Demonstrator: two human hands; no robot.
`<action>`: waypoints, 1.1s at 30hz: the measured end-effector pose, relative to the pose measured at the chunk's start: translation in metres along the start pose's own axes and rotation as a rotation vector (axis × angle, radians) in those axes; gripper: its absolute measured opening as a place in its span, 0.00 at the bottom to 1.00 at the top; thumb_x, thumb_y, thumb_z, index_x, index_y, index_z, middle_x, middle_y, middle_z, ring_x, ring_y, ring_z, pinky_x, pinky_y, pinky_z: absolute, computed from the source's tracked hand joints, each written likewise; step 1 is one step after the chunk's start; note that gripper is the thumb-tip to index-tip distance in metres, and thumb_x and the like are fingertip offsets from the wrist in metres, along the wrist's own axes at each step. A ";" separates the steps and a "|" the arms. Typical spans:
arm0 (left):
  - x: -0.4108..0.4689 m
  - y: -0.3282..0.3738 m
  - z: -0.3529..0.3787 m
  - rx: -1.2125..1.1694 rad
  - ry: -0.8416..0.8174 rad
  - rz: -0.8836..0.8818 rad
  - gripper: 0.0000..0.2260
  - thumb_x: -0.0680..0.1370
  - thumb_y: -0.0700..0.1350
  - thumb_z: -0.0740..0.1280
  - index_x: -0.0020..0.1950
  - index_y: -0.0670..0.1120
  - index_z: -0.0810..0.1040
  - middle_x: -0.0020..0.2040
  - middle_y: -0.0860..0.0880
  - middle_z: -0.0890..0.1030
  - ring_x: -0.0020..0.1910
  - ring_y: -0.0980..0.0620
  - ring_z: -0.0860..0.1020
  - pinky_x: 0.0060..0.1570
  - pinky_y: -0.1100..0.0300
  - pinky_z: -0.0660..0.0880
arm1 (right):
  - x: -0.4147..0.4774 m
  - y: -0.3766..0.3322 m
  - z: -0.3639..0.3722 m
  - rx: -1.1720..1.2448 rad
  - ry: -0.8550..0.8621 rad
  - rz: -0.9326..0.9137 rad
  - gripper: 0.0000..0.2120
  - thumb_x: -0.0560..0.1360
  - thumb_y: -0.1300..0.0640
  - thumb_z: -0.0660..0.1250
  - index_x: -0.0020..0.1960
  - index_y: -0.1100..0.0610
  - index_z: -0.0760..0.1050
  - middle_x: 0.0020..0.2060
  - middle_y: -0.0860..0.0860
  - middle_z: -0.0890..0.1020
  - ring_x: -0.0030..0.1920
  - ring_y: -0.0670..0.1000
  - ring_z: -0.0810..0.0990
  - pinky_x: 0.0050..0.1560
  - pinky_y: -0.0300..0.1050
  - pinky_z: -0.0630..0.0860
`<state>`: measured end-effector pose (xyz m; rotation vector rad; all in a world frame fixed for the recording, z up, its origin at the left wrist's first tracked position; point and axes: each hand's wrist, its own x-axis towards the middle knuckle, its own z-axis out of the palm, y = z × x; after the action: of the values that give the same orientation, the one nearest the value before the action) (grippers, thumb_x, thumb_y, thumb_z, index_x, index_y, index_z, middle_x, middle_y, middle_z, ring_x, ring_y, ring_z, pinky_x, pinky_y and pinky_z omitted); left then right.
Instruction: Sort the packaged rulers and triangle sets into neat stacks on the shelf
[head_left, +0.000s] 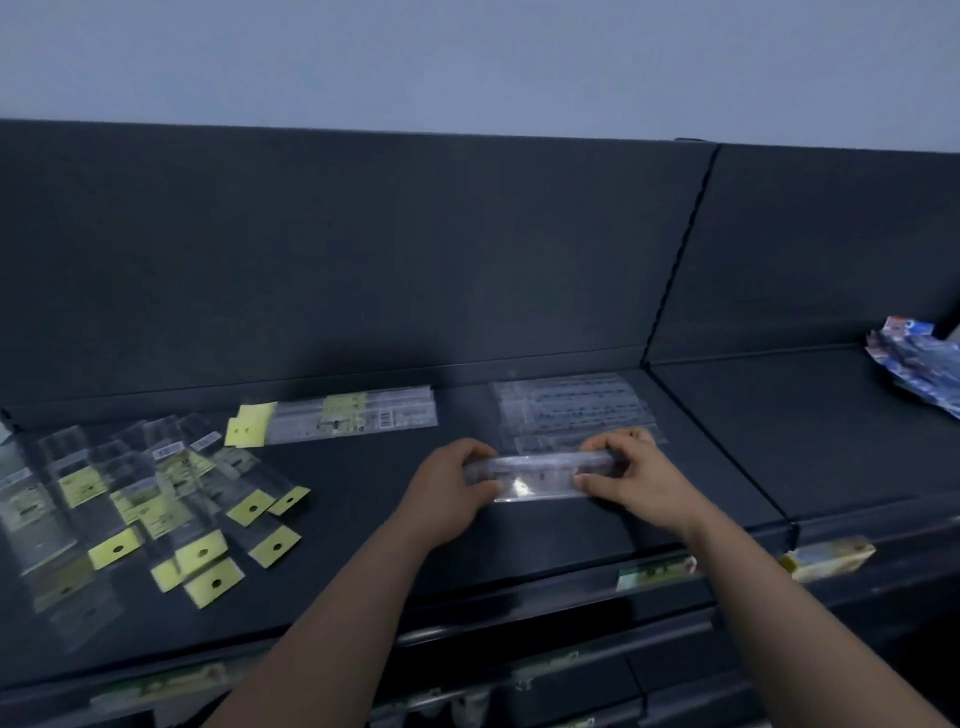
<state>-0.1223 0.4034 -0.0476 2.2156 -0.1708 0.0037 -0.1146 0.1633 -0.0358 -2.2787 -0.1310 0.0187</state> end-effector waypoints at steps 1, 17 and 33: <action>0.009 0.008 0.011 -0.010 0.002 -0.003 0.14 0.73 0.43 0.73 0.57 0.47 0.78 0.55 0.52 0.79 0.54 0.56 0.75 0.50 0.67 0.66 | 0.008 0.008 -0.012 -0.014 0.011 0.000 0.14 0.68 0.58 0.77 0.51 0.52 0.78 0.53 0.53 0.67 0.46 0.41 0.71 0.44 0.17 0.65; 0.061 0.056 0.101 0.804 -0.020 -0.012 0.26 0.80 0.56 0.54 0.78 0.53 0.54 0.79 0.51 0.53 0.77 0.49 0.51 0.73 0.43 0.45 | 0.082 0.077 -0.052 -0.624 -0.232 -0.141 0.34 0.74 0.33 0.58 0.76 0.44 0.57 0.77 0.48 0.50 0.77 0.52 0.42 0.75 0.51 0.40; 0.011 0.032 0.105 0.786 -0.102 -0.050 0.42 0.66 0.71 0.24 0.78 0.61 0.46 0.80 0.50 0.41 0.78 0.50 0.47 0.75 0.52 0.50 | 0.017 0.103 -0.056 -0.673 -0.455 -0.095 0.35 0.77 0.32 0.44 0.76 0.43 0.32 0.74 0.47 0.29 0.74 0.50 0.28 0.74 0.59 0.33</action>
<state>-0.1216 0.3000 -0.0853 3.0070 -0.1910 -0.0826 -0.0855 0.0558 -0.0767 -2.8970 -0.5540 0.5143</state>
